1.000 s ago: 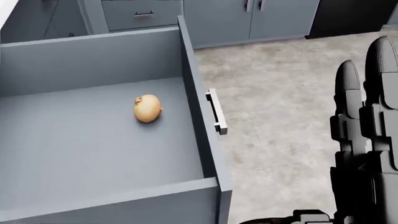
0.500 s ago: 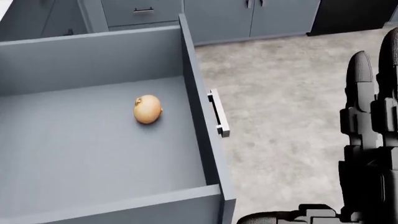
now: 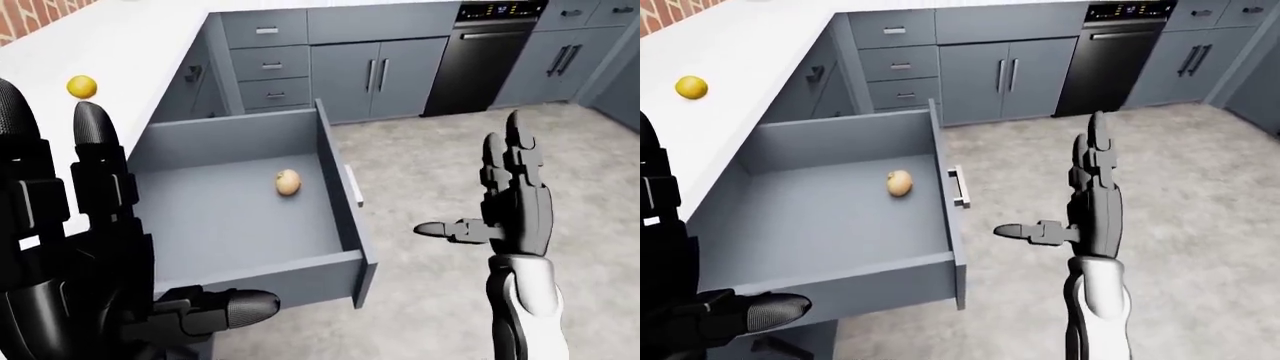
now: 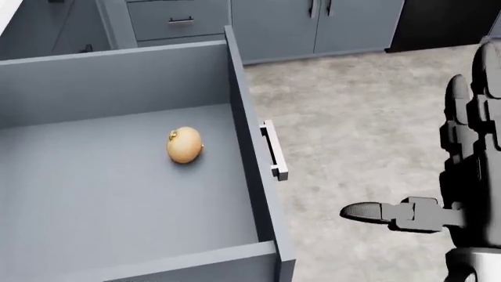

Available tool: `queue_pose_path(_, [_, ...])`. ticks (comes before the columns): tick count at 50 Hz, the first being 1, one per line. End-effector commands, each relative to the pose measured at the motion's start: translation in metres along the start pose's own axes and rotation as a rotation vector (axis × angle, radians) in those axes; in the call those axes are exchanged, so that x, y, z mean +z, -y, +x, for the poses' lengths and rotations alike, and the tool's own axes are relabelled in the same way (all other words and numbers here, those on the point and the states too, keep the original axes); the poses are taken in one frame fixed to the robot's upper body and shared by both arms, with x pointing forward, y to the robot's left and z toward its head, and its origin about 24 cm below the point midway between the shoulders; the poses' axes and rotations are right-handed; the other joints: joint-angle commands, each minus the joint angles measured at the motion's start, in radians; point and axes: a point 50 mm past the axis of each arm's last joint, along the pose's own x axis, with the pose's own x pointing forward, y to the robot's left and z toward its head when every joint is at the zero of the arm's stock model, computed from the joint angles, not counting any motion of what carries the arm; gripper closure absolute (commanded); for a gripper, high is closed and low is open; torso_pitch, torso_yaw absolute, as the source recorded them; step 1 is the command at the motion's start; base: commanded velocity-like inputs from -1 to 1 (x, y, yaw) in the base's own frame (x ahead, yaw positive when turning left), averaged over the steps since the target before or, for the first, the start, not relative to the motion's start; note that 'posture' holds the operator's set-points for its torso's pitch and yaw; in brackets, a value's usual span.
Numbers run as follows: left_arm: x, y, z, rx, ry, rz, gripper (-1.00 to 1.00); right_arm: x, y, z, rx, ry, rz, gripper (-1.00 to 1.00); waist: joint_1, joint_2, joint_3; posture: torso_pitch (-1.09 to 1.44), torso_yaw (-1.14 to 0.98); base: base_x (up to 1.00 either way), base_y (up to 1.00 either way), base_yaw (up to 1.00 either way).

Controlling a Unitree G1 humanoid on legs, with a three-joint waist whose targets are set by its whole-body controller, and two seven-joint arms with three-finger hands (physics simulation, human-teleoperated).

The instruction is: Close the right drawer.

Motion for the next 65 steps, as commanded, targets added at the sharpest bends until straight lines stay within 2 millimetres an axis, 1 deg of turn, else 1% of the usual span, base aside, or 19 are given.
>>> queue_pose_path(1, [0.009, 0.0, 0.001, -0.006, 0.056, -0.005, -1.0, 0.011, 0.001, 0.007, -0.01, 0.091, 0.001, -1.0, -0.001, -0.002, -0.015, 0.0, 0.0, 0.0, 0.0, 0.0])
queue_pose_path(9, [0.009, 0.0, 0.001, -0.005, 0.056, -0.004, -1.0, -0.018, -0.001, 0.011, 0.001, 0.013, -0.004, -1.0, 0.001, 0.0, -0.011, 0.0, 0.0, 0.0, 0.0, 0.0])
queue_pose_path(16, [0.009, 0.0, 0.001, -0.005, 0.055, -0.005, -1.0, -0.043, -0.014, 0.008, 0.053, -0.087, -0.016, -1.0, 0.0, -0.001, -0.012, 0.0, 0.0, 0.0, 0.0, 0.0])
queue_pose_path(23, [0.009, 0.0, 0.002, -0.004, 0.054, -0.008, -1.0, -0.059, -0.019, 0.007, 0.067, -0.153, -0.022, -1.0, 0.003, 0.0, -0.013, 0.0, 0.0, 0.0, 0.0, 0.0])
queue_pose_path(27, [0.009, 0.0, 0.002, -0.004, 0.054, -0.009, -1.0, -0.067, -0.025, 0.004, 0.092, -0.184, -0.033, -1.0, 0.003, 0.0, -0.014, 0.0, 0.0, 0.0, 0.0, 0.0])
queue_pose_path(32, [0.009, 0.0, 0.002, -0.005, 0.053, -0.007, -1.0, -0.081, -0.033, 0.002, 0.127, -0.241, -0.048, -1.0, 0.002, 0.001, -0.016, 0.0, 0.0, 0.0, 0.0, 0.0])
queue_pose_path(41, [0.009, 0.0, 0.002, -0.004, 0.054, -0.007, -1.0, -0.092, -0.051, -0.001, 0.2, -0.283, -0.061, -1.0, 0.003, 0.003, -0.018, 0.0, 0.0, 0.0, 0.0, 0.0])
queue_pose_path(47, [0.009, 0.0, 0.002, -0.003, 0.055, -0.007, -1.0, -0.093, -0.06, -0.002, 0.236, -0.288, -0.063, -1.0, 0.002, 0.003, -0.022, 0.0, 0.0, 0.0, 0.0, 0.0])
queue_pose_path(51, [0.009, 0.0, 0.002, -0.002, 0.055, -0.007, -1.0, -0.093, -0.07, -0.003, 0.277, -0.29, -0.064, -1.0, 0.0, 0.004, -0.023, 0.0, 0.0, 0.0, 0.0, 0.0])
queue_pose_path(65, [0.009, 0.0, 0.002, -0.002, 0.053, -0.009, -1.0, -0.093, -0.079, 0.0, 0.333, -0.29, -0.09, -1.0, -0.001, 0.005, -0.026, 0.0, 0.0, 0.0, 0.0, 0.0])
